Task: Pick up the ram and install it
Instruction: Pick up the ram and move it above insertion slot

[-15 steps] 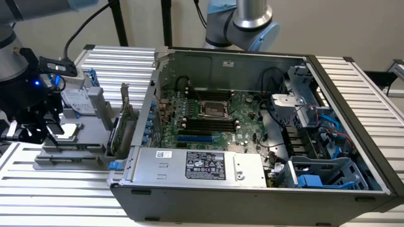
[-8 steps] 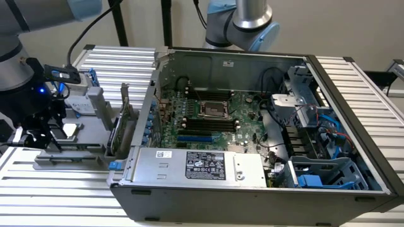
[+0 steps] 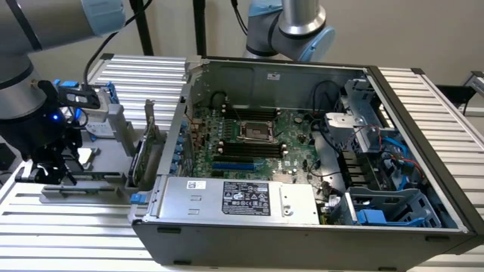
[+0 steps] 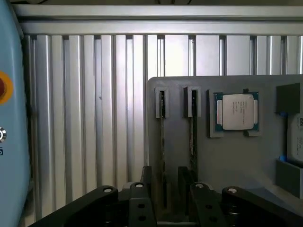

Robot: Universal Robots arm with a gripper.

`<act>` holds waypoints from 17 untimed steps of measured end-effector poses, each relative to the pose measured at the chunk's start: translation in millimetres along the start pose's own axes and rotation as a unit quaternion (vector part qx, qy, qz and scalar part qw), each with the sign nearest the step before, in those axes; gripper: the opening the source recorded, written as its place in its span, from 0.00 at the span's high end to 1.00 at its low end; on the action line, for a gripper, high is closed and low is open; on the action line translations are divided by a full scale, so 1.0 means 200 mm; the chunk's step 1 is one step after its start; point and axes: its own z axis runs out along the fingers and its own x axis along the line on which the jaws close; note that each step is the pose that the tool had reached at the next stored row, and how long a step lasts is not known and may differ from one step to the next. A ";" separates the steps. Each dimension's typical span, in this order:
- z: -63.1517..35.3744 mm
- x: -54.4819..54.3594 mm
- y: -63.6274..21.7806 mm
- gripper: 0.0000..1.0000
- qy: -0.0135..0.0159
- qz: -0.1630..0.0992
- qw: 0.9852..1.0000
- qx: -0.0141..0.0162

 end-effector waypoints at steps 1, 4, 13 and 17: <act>0.009 0.00 -0.001 0.64 0.000 0.000 1.000 0.000; 0.036 0.01 -0.002 0.64 0.000 -0.001 1.000 0.000; 0.117 0.02 -0.007 0.64 0.000 -0.004 1.000 0.000; 0.153 0.02 -0.010 0.64 0.000 -0.005 1.000 0.000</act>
